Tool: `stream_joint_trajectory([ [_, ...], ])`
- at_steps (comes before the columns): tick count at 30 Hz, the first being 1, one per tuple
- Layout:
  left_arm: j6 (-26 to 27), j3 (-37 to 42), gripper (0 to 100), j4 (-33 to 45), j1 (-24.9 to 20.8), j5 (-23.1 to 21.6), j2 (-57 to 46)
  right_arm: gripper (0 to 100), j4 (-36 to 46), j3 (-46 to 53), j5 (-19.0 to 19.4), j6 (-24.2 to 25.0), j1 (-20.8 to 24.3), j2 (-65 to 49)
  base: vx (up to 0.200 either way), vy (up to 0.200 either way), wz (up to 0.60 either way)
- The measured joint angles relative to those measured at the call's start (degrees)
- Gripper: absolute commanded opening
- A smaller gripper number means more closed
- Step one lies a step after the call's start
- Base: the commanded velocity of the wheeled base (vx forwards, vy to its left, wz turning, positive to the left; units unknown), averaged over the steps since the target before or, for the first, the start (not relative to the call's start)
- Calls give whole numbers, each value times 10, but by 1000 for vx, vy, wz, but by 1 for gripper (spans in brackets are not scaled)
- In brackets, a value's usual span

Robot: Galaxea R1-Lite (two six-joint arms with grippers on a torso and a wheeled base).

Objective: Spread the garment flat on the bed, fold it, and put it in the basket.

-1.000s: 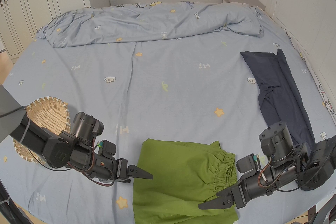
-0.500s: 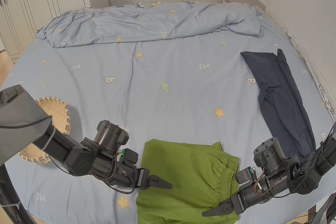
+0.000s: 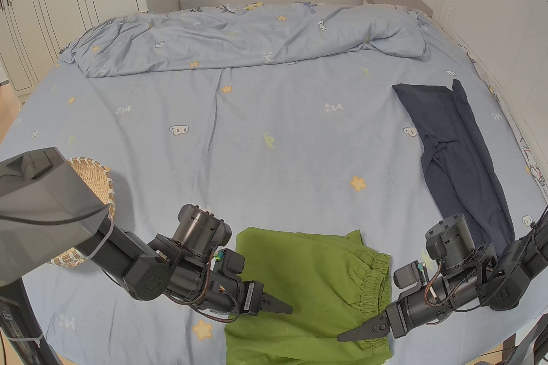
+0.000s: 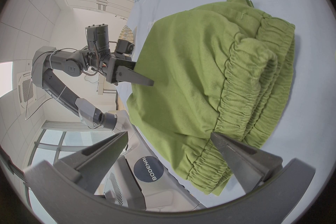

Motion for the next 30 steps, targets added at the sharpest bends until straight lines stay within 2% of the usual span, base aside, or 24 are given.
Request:
stream_joint_trajectory([
  [9,-26,6,0,-5,-6,27,-26,100,0,-5,0,1,-11,-8,0,0,0],
  [15,-28,10,0,24,28,42,-78,100,20,-50,0,4,-62,-25,0,0,0],
  [19,-28,-6,0,83,49,44,-114,100,61,-92,0,5,-106,-37,0,0,0],
  [24,-22,-41,0,171,66,45,-158,100,83,-112,0,5,-131,-54,0,0,0],
  [30,15,-91,0,300,90,46,-197,100,89,-115,0,4,-137,-70,0,200,0],
])
